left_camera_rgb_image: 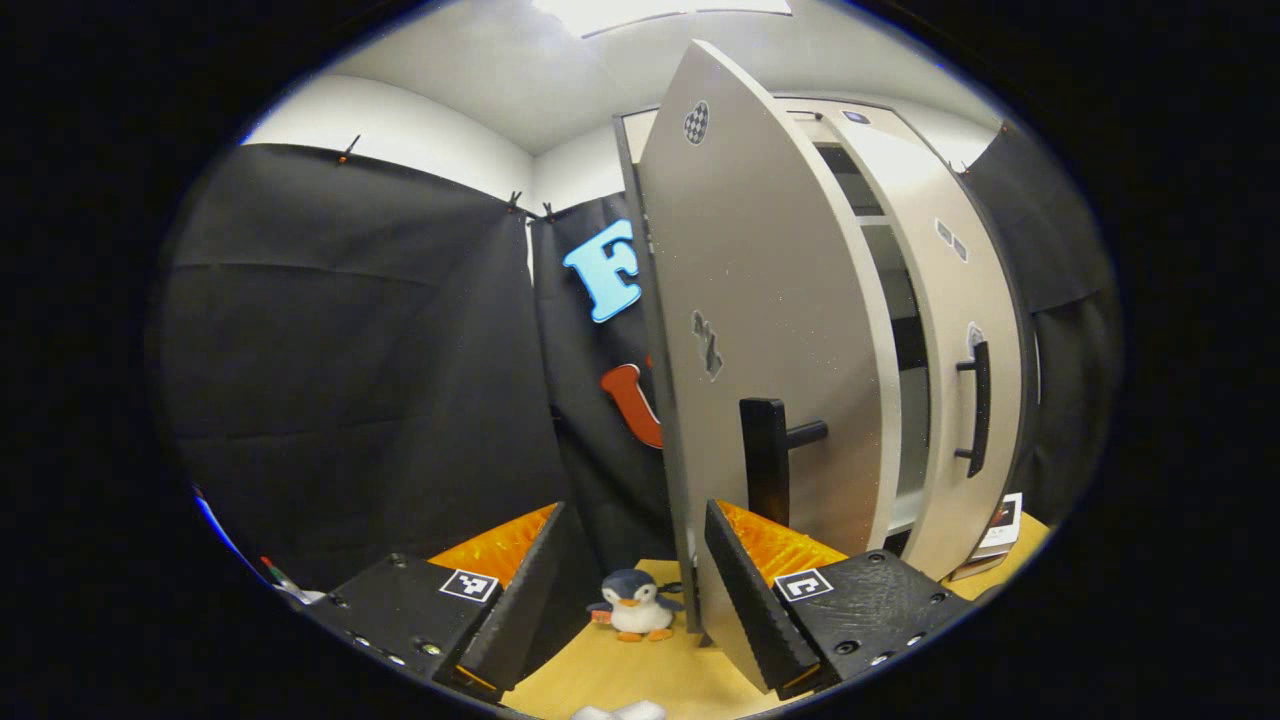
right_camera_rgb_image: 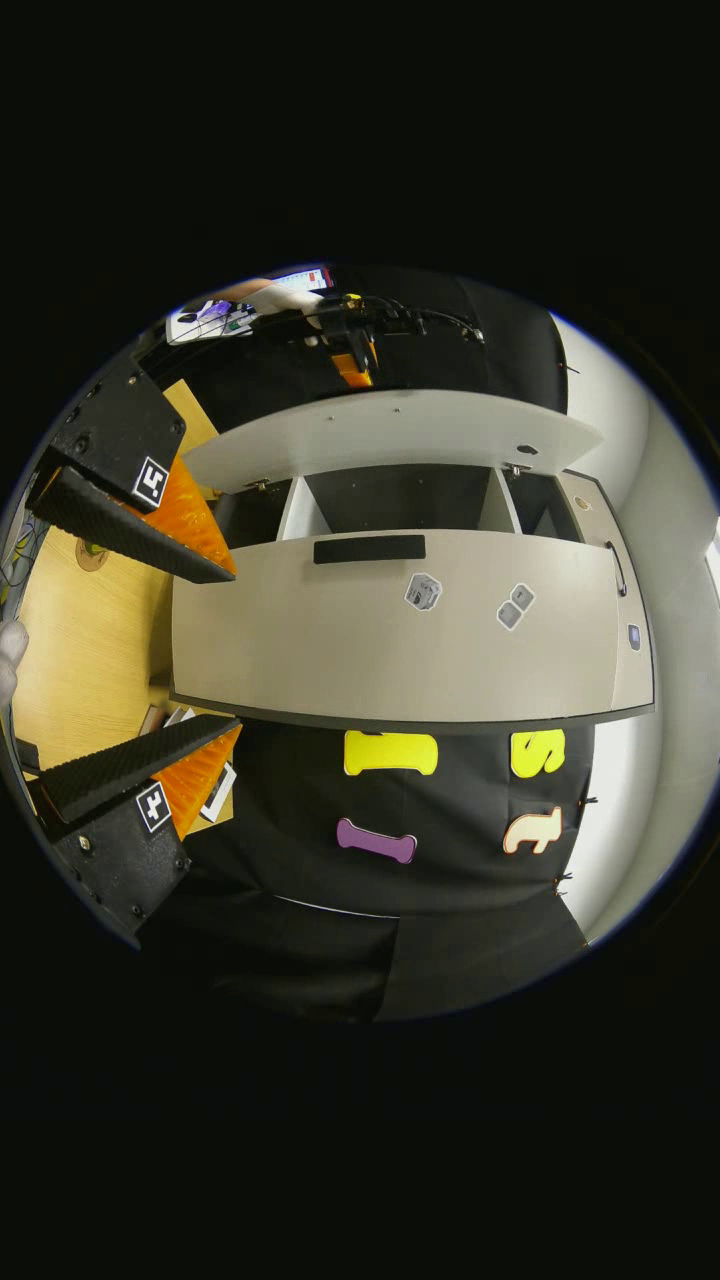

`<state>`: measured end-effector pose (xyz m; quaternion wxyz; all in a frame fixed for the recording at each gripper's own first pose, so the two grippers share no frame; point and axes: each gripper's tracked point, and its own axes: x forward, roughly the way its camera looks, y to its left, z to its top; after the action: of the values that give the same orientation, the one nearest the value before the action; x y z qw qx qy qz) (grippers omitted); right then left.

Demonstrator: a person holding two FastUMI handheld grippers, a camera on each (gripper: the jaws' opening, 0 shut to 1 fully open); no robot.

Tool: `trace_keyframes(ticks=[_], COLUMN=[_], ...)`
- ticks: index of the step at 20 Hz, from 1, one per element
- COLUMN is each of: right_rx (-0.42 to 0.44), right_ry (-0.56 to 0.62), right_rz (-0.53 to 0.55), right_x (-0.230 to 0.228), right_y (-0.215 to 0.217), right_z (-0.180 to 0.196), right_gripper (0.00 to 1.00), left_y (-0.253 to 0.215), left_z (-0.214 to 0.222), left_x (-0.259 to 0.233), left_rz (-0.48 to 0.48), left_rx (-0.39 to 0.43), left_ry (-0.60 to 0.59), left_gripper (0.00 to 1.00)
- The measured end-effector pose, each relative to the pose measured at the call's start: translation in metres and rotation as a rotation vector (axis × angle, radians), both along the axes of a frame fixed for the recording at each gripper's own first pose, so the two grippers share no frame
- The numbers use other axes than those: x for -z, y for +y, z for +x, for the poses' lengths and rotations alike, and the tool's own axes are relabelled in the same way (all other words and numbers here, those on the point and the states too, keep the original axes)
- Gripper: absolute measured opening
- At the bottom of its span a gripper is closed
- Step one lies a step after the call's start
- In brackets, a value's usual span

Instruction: Grasp the bottle in the cabinet with the left hand and place it on the coaster, then close the right door with the right hand and the left door with the left hand.

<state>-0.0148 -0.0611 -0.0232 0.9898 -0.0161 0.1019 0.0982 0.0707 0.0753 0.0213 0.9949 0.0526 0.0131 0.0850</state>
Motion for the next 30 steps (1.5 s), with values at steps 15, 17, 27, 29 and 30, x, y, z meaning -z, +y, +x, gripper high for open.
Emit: trace_keyframes(ticks=[15,17,27,29,30], right_rx=[0.02,0.016,0.035,0.047,0.055], right_ry=[-0.031,-0.039,-0.073,-0.08,-0.085], right_rz=[0.021,0.026,0.034,0.041,0.045], right_x=[-0.012,-0.015,-0.024,-0.026,-0.028], right_y=[0.003,0.009,0.019,0.017,0.016], right_z=[0.001,0.001,-0.004,-0.005,-0.006], right_gripper=[0.82,0.82,0.82,0.82,0.82], left_y=[-0.026,-0.031,-0.064,-0.07,-0.073], left_z=[-0.004,-0.013,-0.059,-0.069,-0.074], left_x=[-0.005,-0.008,-0.007,-0.003,0.001], left_rz=[-0.021,-0.023,-0.039,-0.05,-0.062], left_rx=[0.068,0.082,0.153,0.164,0.17], left_ry=[0.009,0.006,0.016,0.027,0.035], left_gripper=[0.96,0.96,0.96,0.95,0.95])
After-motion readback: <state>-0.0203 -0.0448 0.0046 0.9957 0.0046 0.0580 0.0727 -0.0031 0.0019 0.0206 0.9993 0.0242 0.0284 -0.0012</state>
